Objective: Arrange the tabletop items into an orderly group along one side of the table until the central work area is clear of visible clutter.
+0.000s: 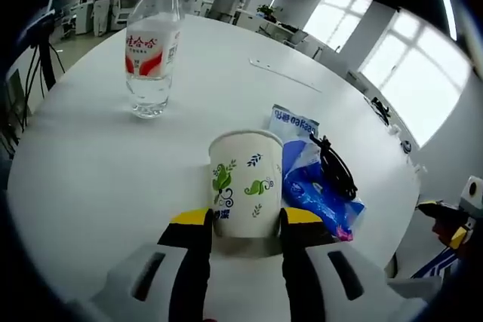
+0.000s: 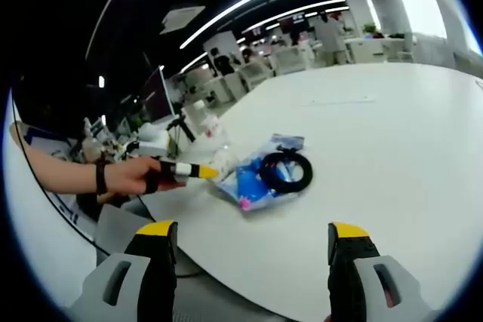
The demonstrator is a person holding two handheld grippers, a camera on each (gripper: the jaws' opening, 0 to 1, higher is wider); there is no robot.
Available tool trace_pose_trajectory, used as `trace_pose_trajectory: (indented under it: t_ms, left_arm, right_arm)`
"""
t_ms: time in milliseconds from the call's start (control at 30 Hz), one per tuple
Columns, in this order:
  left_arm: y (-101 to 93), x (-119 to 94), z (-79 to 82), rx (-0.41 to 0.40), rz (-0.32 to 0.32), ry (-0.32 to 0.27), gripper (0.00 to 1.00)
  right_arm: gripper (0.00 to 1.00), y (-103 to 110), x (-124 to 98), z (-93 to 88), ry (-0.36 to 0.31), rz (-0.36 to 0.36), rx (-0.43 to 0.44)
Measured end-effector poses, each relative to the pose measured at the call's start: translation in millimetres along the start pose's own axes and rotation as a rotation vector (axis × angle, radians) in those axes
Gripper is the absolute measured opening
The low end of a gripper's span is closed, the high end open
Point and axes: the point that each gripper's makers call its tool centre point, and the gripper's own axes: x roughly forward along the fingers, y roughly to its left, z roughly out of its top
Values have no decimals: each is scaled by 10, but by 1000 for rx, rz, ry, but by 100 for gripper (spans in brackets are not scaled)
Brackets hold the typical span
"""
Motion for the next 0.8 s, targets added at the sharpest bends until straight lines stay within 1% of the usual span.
trace_pose_trajectory:
  t_ms: [100, 233, 567, 600, 633, 667, 733, 767, 800]
  left_arm:
    - [-11, 8, 2, 13, 5, -6, 33]
    - [-22, -13, -15, 1, 8, -5, 33]
    - [61, -109, -16, -23, 24, -27, 33]
    - [68, -133, -15, -32, 23, -31, 33]
    - [67, -190, -2, -66, 29, -55, 33]
    - [70, -225, -6, -66, 28, -64, 33]
    - [88, -292, -59, -43, 38, -49, 33]
    - [80, -343, -72, -43, 42, -49, 33]
    - [92, -409, -77, -63, 45, -56, 33]
  right_arm:
    - [83, 7, 21, 18, 0, 5, -1]
    - [83, 10, 47, 33, -3, 9, 2]
    - [83, 68, 83, 10, 2, 20, 2]
    - [83, 70, 88, 10, 2, 21, 0]
    - [83, 78, 92, 11, 2, 22, 0]
    - [83, 90, 95, 12, 1, 22, 0]
    - [83, 88, 89, 24, -6, 22, 4]
    - [83, 89, 85, 28, -9, 22, 6]
    - [83, 94, 74, 25, -9, 23, 7]
